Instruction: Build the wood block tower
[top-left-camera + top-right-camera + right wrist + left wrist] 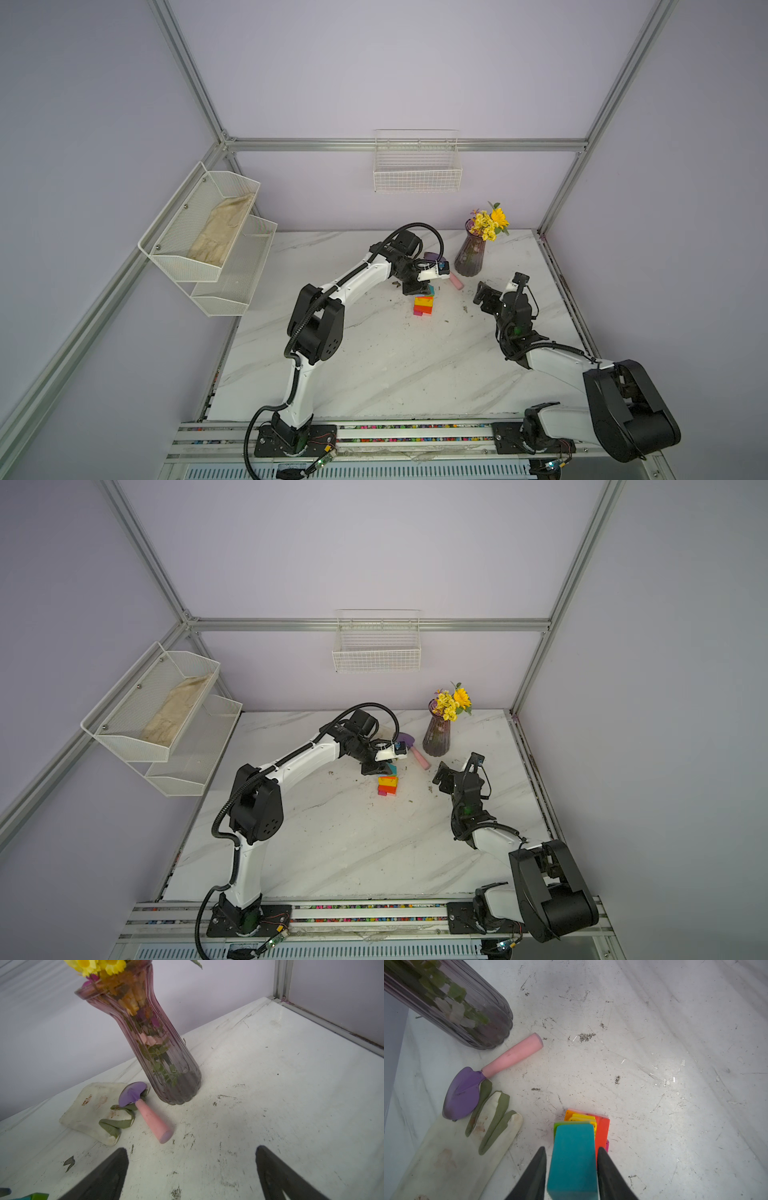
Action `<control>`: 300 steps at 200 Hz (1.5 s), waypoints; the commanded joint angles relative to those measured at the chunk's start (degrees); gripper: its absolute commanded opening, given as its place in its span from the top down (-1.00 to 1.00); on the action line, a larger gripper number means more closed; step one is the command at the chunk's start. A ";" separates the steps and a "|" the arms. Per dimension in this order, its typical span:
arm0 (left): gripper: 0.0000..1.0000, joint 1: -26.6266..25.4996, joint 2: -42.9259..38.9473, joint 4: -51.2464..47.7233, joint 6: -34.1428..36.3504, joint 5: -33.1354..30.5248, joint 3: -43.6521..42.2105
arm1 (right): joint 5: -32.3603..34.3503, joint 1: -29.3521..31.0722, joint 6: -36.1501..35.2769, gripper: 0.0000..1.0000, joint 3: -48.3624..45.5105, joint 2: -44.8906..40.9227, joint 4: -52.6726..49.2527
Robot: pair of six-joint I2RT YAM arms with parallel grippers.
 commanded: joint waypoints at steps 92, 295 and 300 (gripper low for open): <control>0.22 0.25 -2.15 1.52 -0.57 1.06 3.42 | 0.09 -0.20 -0.48 -0.95 1.70 0.54 0.08; -1.00 21.07 -53.04 60.94 -51.22 -44.76 -67.51 | 31.96 -0.91 3.83 -0.95 -2.39 -14.81 -14.25; -0.99 21.57 -52.20 60.44 -49.62 -46.32 -67.97 | 31.80 -0.92 2.62 -0.95 -3.28 -15.42 -12.57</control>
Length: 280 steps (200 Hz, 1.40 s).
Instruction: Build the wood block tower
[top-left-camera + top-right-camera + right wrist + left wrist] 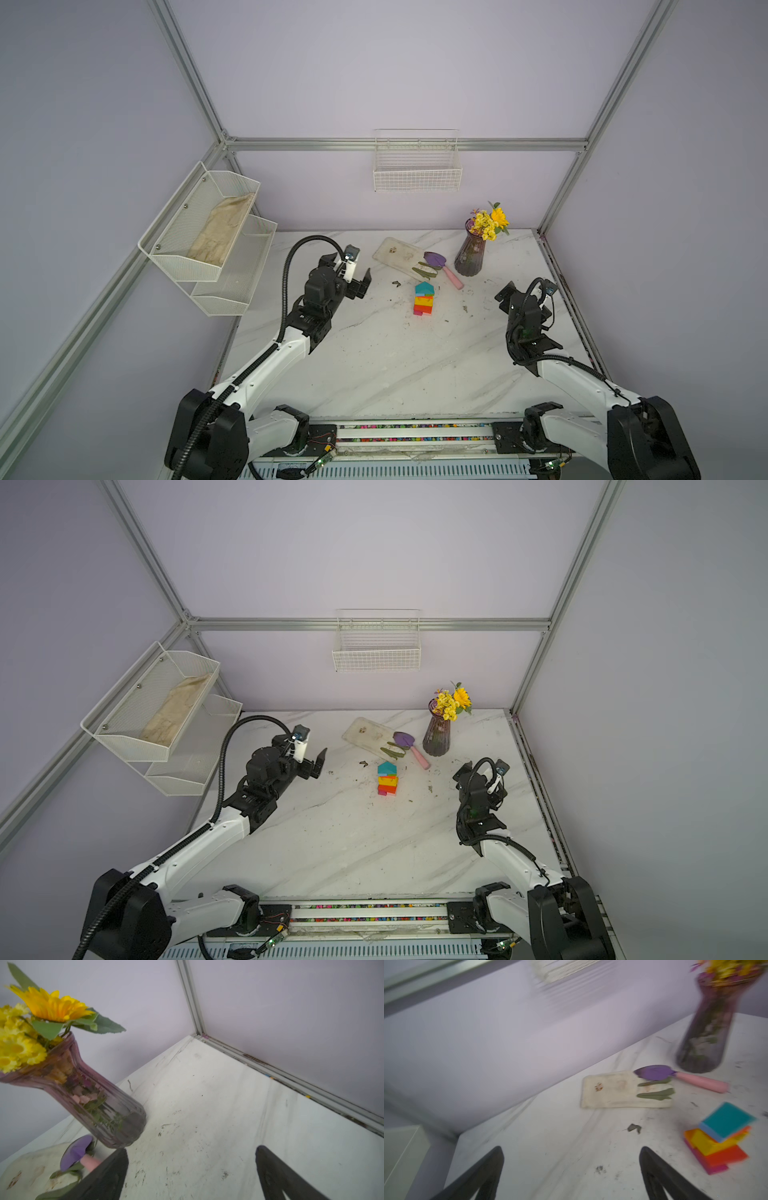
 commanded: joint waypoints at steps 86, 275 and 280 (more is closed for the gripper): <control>-0.99 11.90 14.20 27.10 -8.80 -16.17 -17.15 | -5.79 -4.32 -21.87 -0.95 -5.98 23.09 37.50; -1.00 16.53 20.74 40.91 -10.31 -3.06 -21.36 | -21.88 -9.12 -28.25 -0.95 1.09 39.76 44.27; -1.00 16.50 20.74 40.95 -10.31 -3.06 -21.37 | -21.60 -8.95 -28.34 -0.95 1.07 39.94 44.43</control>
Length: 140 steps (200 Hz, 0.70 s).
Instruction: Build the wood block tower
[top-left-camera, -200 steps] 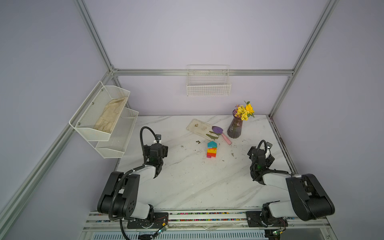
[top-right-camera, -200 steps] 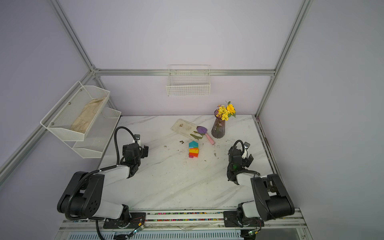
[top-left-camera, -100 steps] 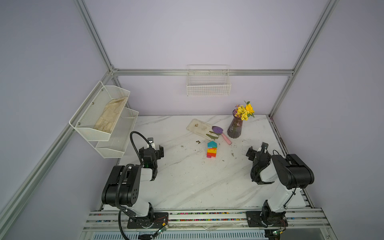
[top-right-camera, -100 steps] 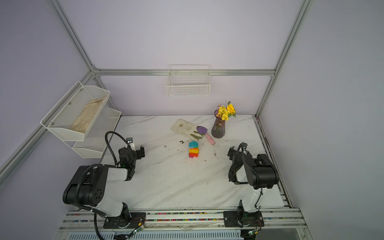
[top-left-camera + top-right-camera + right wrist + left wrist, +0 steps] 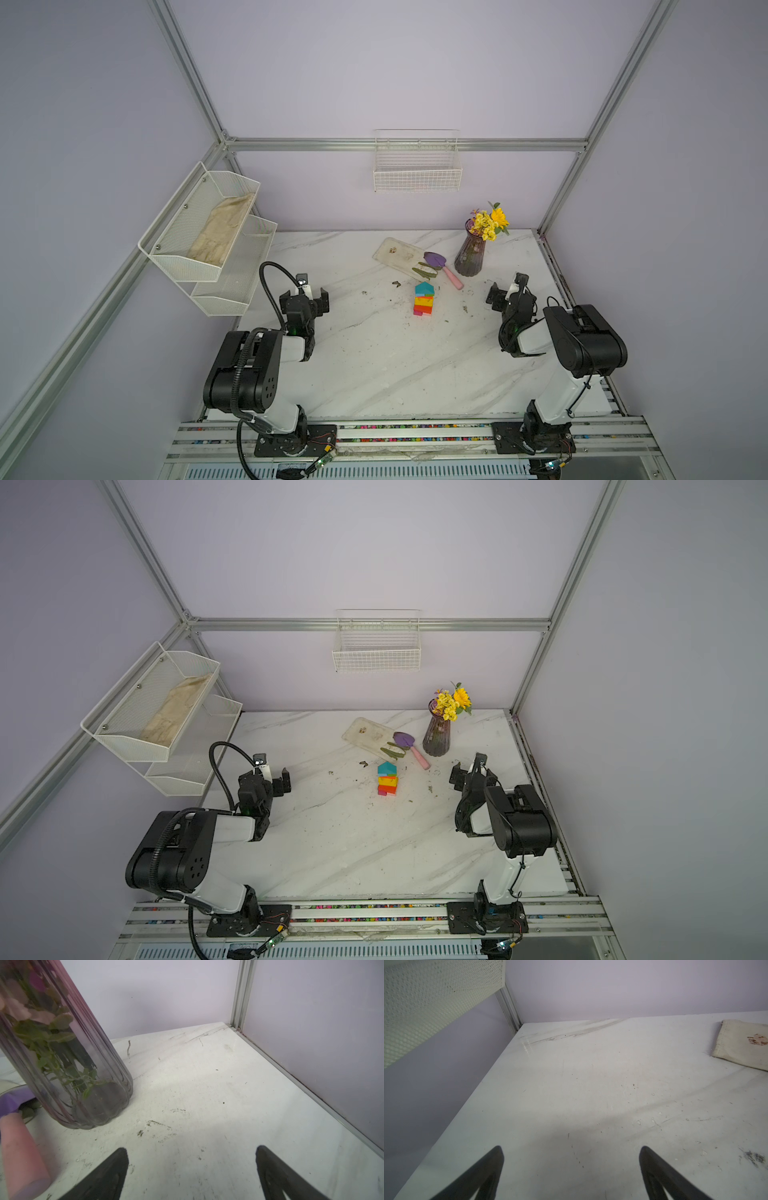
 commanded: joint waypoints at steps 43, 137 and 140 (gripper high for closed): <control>-0.99 -0.02 -0.42 4.13 -1.99 0.37 -1.69 | 1.45 1.09 -1.86 -0.95 0.30 -0.44 0.28; -1.00 0.03 -0.41 4.20 -1.91 0.39 -1.66 | 1.99 1.54 -2.25 -0.95 0.89 -0.17 -0.58; -1.00 -0.01 -0.40 4.20 -1.98 0.37 -1.71 | 1.99 1.53 -2.24 -0.95 0.93 -0.13 -0.58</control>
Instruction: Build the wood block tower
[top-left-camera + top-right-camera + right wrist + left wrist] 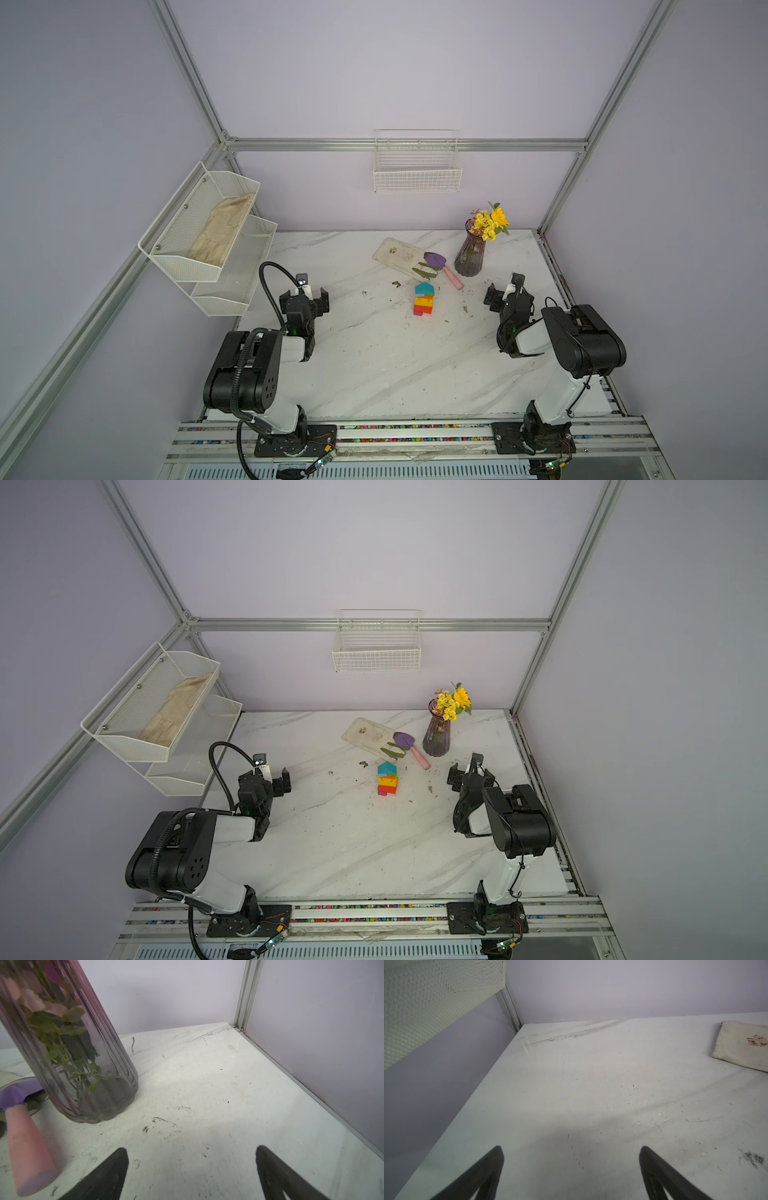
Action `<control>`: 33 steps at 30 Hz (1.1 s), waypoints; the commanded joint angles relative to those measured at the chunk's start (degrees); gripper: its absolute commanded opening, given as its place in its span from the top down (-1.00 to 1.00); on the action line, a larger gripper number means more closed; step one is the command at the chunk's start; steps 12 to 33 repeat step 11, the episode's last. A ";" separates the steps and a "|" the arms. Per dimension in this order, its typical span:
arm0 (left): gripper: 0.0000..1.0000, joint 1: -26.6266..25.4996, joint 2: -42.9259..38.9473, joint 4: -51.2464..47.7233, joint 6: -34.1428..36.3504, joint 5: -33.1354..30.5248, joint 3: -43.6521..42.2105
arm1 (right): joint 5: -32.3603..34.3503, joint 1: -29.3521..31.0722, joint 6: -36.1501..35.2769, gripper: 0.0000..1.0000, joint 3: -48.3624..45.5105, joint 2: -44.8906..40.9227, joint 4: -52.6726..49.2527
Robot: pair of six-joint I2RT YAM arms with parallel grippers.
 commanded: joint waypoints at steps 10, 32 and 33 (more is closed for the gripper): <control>-1.00 -0.01 -0.40 4.11 -1.94 0.32 -1.68 | 1.07 0.33 -1.14 -0.95 1.00 -0.17 -0.54; -0.99 -0.01 -0.41 4.14 -1.96 0.35 -1.72 | 1.16 0.33 -1.15 -0.95 0.96 -0.15 -0.46; -0.99 -0.01 -0.41 4.14 -1.96 0.35 -1.72 | 1.16 0.33 -1.15 -0.95 0.96 -0.15 -0.46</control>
